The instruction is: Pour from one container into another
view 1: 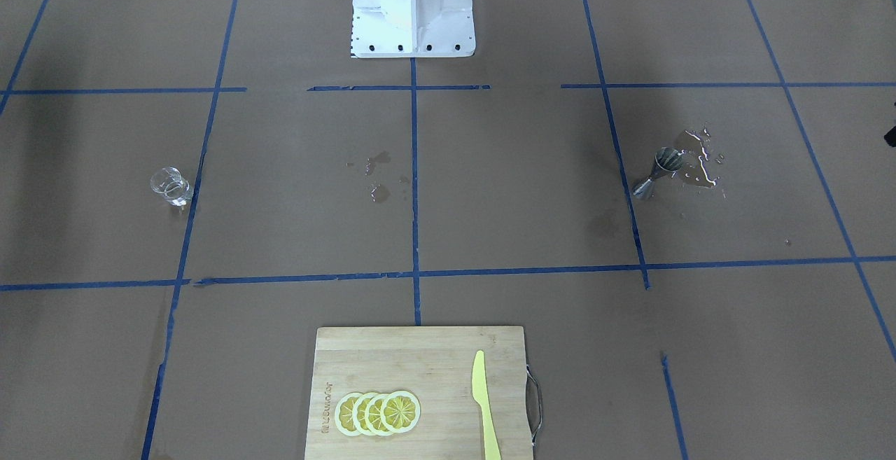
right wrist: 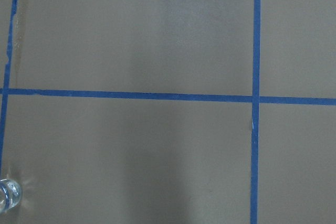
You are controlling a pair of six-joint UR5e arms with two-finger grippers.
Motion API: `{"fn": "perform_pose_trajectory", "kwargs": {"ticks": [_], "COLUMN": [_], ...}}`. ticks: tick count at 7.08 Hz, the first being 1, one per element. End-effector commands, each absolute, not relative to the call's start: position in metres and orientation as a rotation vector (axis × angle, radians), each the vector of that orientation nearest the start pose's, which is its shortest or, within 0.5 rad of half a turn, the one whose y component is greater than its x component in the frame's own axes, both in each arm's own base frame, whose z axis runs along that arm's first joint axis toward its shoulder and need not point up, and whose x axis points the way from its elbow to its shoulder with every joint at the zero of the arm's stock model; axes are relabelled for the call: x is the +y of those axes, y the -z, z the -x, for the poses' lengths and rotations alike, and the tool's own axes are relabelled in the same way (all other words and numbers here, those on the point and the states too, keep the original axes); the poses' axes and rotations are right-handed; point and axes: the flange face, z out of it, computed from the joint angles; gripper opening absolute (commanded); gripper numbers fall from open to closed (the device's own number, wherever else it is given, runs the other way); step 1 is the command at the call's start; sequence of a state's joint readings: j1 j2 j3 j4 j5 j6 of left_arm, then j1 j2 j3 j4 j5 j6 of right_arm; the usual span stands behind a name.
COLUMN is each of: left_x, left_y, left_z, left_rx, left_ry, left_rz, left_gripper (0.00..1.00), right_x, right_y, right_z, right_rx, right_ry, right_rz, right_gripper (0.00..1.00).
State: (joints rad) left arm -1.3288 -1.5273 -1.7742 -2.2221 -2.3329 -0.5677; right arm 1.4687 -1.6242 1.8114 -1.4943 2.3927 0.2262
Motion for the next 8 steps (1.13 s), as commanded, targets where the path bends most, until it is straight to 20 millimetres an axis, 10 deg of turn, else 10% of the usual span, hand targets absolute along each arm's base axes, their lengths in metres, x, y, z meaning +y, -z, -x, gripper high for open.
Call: {"fn": "perform_pose_trajectory", "kwargs": {"ticks": [1,4,5,8], "left_x": [-0.471,-0.417,-0.399,-0.36], "left_y": [-0.456,-0.403,-0.405,-0.407], "left_z": [-0.161,-0.281,-0.298,-0.295], "left_rx": [0.964,0.908,0.863,0.767], "left_ry": [0.055,0.299,0.316,0.361], "left_rz": [-0.5,-0.714,-0.78,-0.935], "left_gripper": [1.0,0.99,0.86,0.91], "right_x": [-0.481,-0.476,-0.476,-0.476], "right_y": [-0.551,-0.552,-0.551,-0.552], "right_z": [-0.008,0.0,0.0,0.0], "right_rx": [-0.848,-0.861,-0.864,-0.866], "right_ry": [0.011,0.049,0.052,0.051], "right_rz": [-0.133,-0.179,-0.183,-0.18], "right_gripper": [1.0,1.0,1.0,1.0]}}
